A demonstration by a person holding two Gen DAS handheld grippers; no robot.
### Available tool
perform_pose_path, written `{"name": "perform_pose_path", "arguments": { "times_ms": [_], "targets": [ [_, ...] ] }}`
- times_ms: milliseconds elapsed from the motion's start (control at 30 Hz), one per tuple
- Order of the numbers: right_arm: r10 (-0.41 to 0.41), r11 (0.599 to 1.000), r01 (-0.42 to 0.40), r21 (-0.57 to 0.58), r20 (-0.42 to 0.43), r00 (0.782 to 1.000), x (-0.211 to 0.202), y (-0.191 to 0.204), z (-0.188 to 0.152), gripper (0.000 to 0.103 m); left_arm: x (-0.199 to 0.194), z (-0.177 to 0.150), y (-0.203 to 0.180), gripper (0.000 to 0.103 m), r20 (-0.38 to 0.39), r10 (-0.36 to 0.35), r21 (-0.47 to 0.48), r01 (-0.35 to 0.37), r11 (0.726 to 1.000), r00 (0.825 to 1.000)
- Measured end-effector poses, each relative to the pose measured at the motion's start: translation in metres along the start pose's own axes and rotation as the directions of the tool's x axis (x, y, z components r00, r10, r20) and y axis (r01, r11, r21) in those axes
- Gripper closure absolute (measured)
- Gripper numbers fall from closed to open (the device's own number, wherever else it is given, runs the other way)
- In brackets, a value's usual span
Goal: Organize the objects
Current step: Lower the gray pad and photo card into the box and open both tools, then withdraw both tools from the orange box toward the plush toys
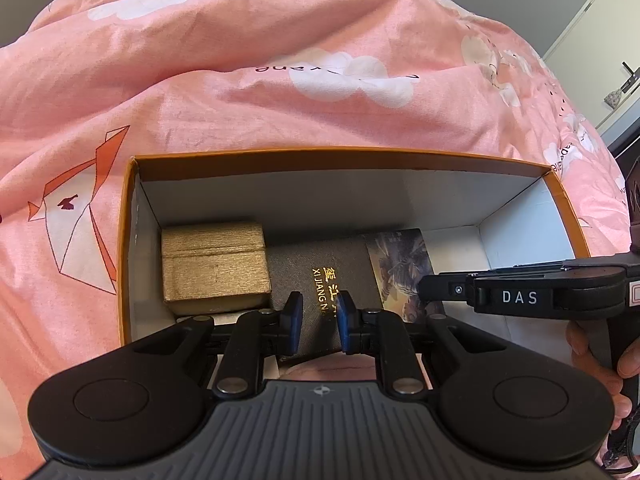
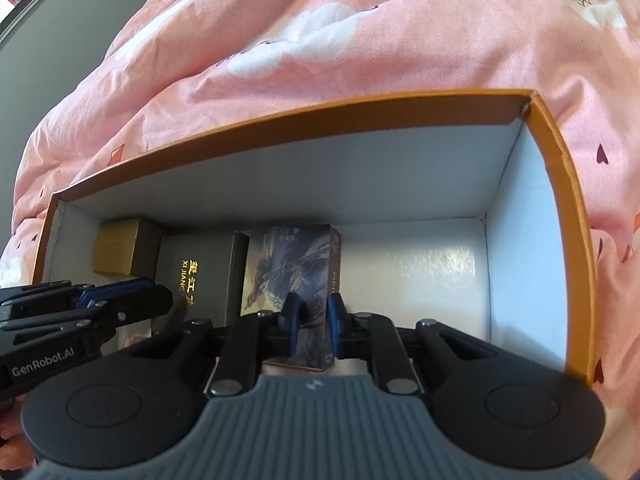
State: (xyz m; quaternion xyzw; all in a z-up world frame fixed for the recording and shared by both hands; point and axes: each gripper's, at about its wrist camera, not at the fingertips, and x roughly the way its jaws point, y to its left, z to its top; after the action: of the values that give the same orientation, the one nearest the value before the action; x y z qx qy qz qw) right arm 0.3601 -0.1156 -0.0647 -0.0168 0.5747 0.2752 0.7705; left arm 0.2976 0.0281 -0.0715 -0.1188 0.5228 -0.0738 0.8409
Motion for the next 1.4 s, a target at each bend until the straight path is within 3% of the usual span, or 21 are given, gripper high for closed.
{"name": "perform_pose_path", "arguments": {
  "times_ms": [267,467,567,667,767,900,1067,1167,1233,1400],
  "targets": [
    [0.009,1.0,-0.009,0.012,0.013,1.0,-0.002,-0.001,0.0,0.087,0.0,-0.001,0.001,0.082,0.011,-0.015,-0.013,0.015,1.0,1.0],
    [-0.043,0.997,0.05,-0.051,0.131,0.99,-0.04,0.011,-0.015,0.084,-0.039,-0.013,-0.017,0.081,0.126,-0.009,0.034,0.005,0.999,0.992],
    [-0.038,0.994,0.058,-0.092,0.205,0.978,-0.068,0.022,-0.031,0.083,-0.066,-0.03,-0.032,0.081,0.207,-0.013,0.053,0.003,0.999,0.978],
    [-0.004,0.993,0.037,-0.113,0.282,0.959,-0.097,0.031,-0.052,0.074,-0.091,-0.051,-0.048,0.081,0.265,-0.018,0.079,-0.003,0.997,0.964],
    [0.022,0.991,0.028,-0.135,0.352,0.936,-0.124,0.039,-0.078,0.068,-0.114,-0.072,-0.064,0.081,0.306,-0.067,0.131,0.027,0.991,0.95],
    [-0.007,0.984,0.082,-0.16,0.422,0.907,-0.151,0.046,-0.117,0.062,-0.134,-0.1,-0.08,0.081,0.332,-0.097,0.159,0.046,0.986,0.938],
    [-0.047,0.979,0.135,-0.15,0.484,0.874,-0.179,0.041,-0.163,0.06,-0.146,-0.131,-0.093,0.078,0.317,-0.153,0.196,0.093,0.976,0.936],
    [-0.1,0.97,0.198,-0.14,0.51,0.854,-0.188,0.038,-0.189,0.06,-0.145,-0.148,-0.093,0.078,0.299,-0.14,0.199,0.082,0.977,0.944],
    [-0.119,0.965,0.218,-0.145,0.5,0.858,-0.191,0.036,-0.205,0.06,-0.139,-0.156,-0.091,0.078,0.259,-0.138,0.183,0.092,0.979,0.956],
    [-0.179,0.964,0.244,-0.107,0.418,0.891,-0.182,0.024,-0.232,0.06,-0.126,-0.176,-0.084,0.078,0.167,-0.17,0.14,0.147,0.979,0.971]
  ]
}}
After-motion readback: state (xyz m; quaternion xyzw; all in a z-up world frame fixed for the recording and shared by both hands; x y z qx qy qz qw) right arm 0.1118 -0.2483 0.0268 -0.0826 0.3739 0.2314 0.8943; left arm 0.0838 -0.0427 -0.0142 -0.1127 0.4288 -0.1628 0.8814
